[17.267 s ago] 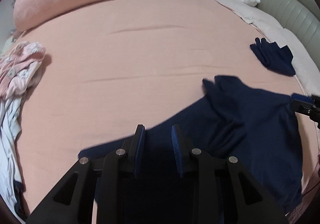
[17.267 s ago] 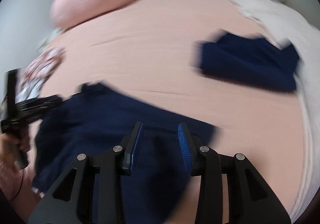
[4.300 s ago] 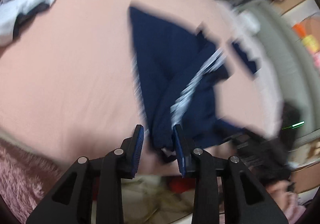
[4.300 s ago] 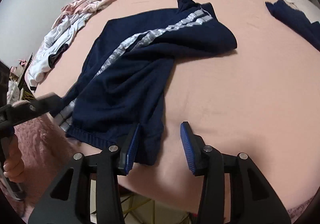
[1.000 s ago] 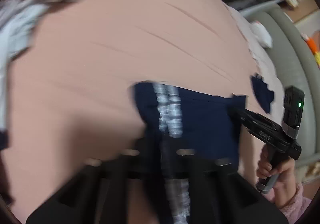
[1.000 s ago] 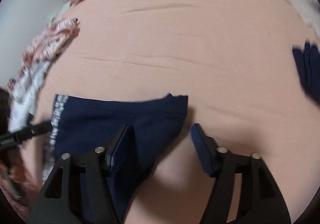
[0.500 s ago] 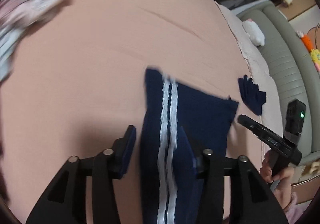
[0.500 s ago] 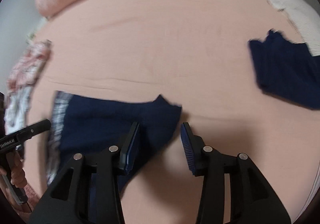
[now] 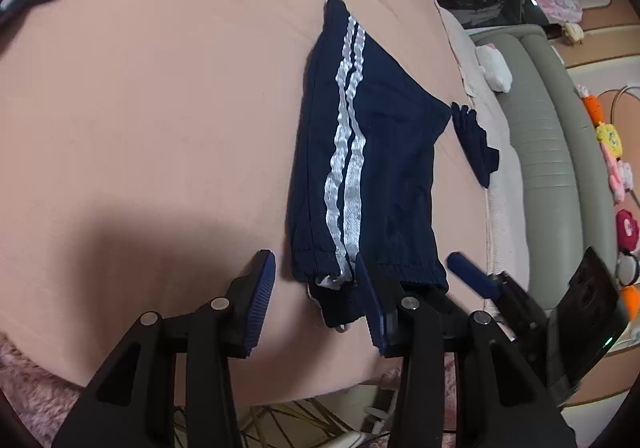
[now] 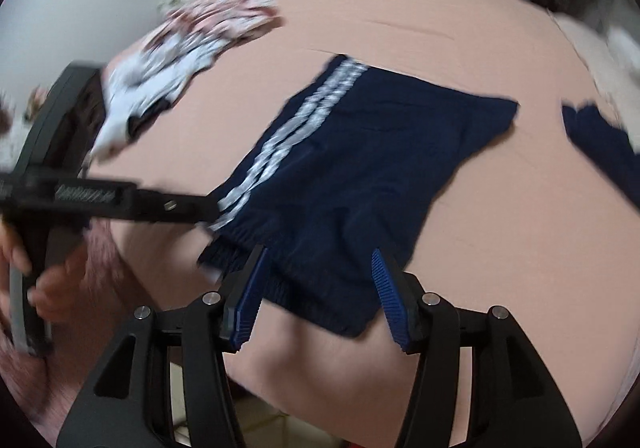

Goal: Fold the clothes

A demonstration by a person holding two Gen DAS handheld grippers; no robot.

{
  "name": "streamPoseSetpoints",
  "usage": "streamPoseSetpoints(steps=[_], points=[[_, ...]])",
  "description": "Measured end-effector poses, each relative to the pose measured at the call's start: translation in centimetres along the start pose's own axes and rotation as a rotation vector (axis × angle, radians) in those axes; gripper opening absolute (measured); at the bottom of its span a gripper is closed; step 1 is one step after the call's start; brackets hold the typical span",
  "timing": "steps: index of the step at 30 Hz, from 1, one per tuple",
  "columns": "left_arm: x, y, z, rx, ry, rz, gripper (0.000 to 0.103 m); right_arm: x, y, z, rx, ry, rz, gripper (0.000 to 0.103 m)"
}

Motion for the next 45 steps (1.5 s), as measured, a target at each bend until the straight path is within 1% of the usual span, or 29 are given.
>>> streamPoseSetpoints(steps=[1,2,3,4,5,6,9,11,14,16,18,20,22,23,24,26,29,30,32,34,35,36,37,38,40,41,42,45], points=[[0.1,-0.4,0.5,0.006,-0.011,0.009,0.034,-0.6,0.0,0.2,-0.013,0.013,-0.01,0.055],[0.2,-0.2,0.7,0.004,-0.028,0.018,0.026,-1.2,0.1,0.5,-0.028,0.022,-0.021,0.055],[0.2,0.2,0.8,0.002,-0.045,0.027,0.024,-1.9,-0.3,1.2,-0.061,0.027,-0.044,0.055],[0.1,1.2,0.4,0.0,-0.063,0.035,0.021,-2.5,-0.7,1.7,-0.09,0.027,-0.069,0.046],[0.0,1.3,0.7,-0.003,-0.079,0.04,0.017,-2.7,-0.9,2.3,-0.108,0.008,-0.071,0.032],[-0.1,1.4,0.9,-0.007,-0.094,0.046,0.017,-2.9,-0.9,2.9,-0.123,-0.016,-0.067,0.024],[-0.5,2.1,1.6,-0.023,-0.127,0.05,0.016,-2.8,0.3,4.8,-0.114,-0.114,-0.043,0.012],[-0.8,2.5,2.0,-0.035,-0.145,0.05,0.016,-2.6,1.1,5.7,-0.114,-0.16,-0.017,0.012],[-1.3,3.3,2.6,-0.063,-0.145,0.054,0.014,-2.6,2.8,6.5,-0.119,-0.216,0.028,0.011],[-1.7,3.5,3.0,-0.085,-0.133,0.053,0.014,-3.0,3.4,6.5,-0.12,-0.232,0.029,0.011],[-2.3,3.5,2.8,-0.089,-0.127,0.038,0.014,-3.9,3.8,6.5,-0.125,-0.241,0.018,0.012],[-3.2,2.6,2.3,-0.053,-0.135,-0.016,0.014,-5.4,3.1,6.9,-0.14,-0.264,-0.035,0.013],[-4.1,1.6,1.6,0.005,-0.138,-0.074,0.016,-6.0,3.0,7.0,-0.134,-0.274,-0.057,0.015],[-4.2,1.5,1.4,0.019,-0.133,-0.08,0.025,-6.3,3.1,7.1,-0.129,-0.278,-0.066,0.019],[-4.1,1.7,1.5,-0.002,-0.128,-0.083,0.037,-6.2,3.6,6.9,-0.133,-0.267,-0.068,0.027],[-3.7,2.6,2.0,-0.069,-0.126,-0.07,0.049,-5.9,4.7,6.8,-0.14,-0.247,-0.061,0.031],[-2.4,4.2,2.0,-0.111,-0.119,0.013,0.049,-5.4,6.9,7.5,-0.127,-0.258,-0.024,0.032],[-2.1,4.3,1.8,-0.108,-0.114,0.026,0.049,-5.0,7.8,7.8,-0.128,-0.263,-0.001,0.032],[-2.0,3.9,1.7,-0.084,-0.122,0.026,0.047,-4.1,8.6,8.4,-0.119,-0.27,0.038,0.034],[-2.5,2.9,2.0,-0.039,-0.171,0.005,0.045,-3.1,8.1,8.8,-0.102,-0.271,0.058,0.038],[-3.1,2.1,2.2,-0.005,-0.202,-0.017,0.043,-2.9,7.3,8.9,-0.089,-0.266,0.055,0.039],[-3.6,1.3,2.2,0.036,-0.222,-0.041,0.042,-2.8,5.9,8.9,-0.083,-0.257,0.026,0.039],[-3.8,1.0,2.0,0.057,-0.23,-0.047,0.04,-3.0,4.5,8.8,-0.078,-0.245,-0.013,0.039],[-3.8,1.3,1.8,0.063,-0.232,-0.046,0.039,-3.3,3.1,8.6,-0.073,-0.232,-0.053,0.039],[-3.7,1.7,1.5,0.072,-0.236,-0.046,0.039,-4.6,1.5,8.5,-0.101,-0.189,-0.094,0.038],[-3.7,1.9,1.2,0.07,-0.235,-0.049,0.039,-5.0,1.8,8.6,-0.105,-0.183,-0.072,0.038],[-3.7,2.2,0.9,0.069,-0.234,-0.052,0.039,-5.2,2.2,8.8,-0.117,-0.183,-0.071,0.039],[-3.7,2.3,0.8,0.072,-0.243,-0.056,0.039,-5.5,3.1,9.6,-0.147,-0.188,-0.091,0.044]])
Point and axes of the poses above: each gripper's, at about its wrist camera, not at the fingertips, and y roughly against the way its jaws point, z to its right, x to its top, the point moved 3 cm from there along -y, roughly the way its jaws point, and after that the axes turned 12 degrees about z, right-handed, at the moved point
